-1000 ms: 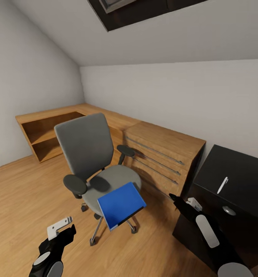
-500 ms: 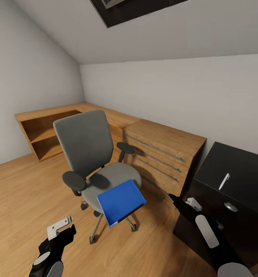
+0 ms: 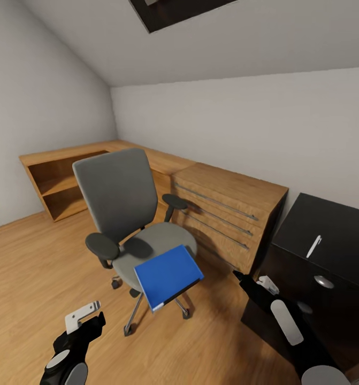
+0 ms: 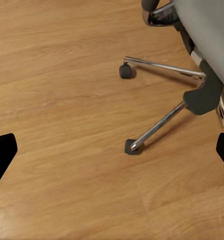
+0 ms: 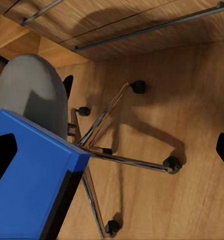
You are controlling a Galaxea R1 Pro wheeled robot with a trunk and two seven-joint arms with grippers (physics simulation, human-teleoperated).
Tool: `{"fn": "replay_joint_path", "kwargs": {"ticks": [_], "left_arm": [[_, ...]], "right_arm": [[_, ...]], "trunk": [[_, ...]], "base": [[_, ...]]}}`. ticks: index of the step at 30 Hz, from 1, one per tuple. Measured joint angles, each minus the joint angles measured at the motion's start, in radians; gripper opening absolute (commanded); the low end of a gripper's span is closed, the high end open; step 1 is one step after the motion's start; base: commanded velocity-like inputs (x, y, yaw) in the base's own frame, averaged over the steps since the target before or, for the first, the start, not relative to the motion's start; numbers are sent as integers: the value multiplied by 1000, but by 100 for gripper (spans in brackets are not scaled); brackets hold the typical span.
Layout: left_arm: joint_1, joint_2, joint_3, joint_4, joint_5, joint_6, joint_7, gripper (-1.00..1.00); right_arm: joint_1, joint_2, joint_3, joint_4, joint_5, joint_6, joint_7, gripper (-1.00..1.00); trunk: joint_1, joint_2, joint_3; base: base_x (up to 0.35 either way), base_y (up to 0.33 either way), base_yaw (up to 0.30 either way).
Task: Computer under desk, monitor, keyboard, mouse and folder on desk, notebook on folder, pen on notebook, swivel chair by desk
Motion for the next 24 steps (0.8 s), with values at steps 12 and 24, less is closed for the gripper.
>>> {"fn": "replay_joint_path", "kwargs": {"ticks": [12, 24], "left_arm": [[0, 0, 18, 0, 0, 1, 0, 100], [0, 0, 19, 0, 0, 2, 0, 100]], "right_arm": [[-2, -55, -140, 64, -63, 403, 310, 100], [-4, -71, -172, 89, -70, 441, 318, 100]], "trunk": [[46, -84, -38], [92, -168, -75]], "base": [[0, 0, 0], [0, 0, 0]]}}
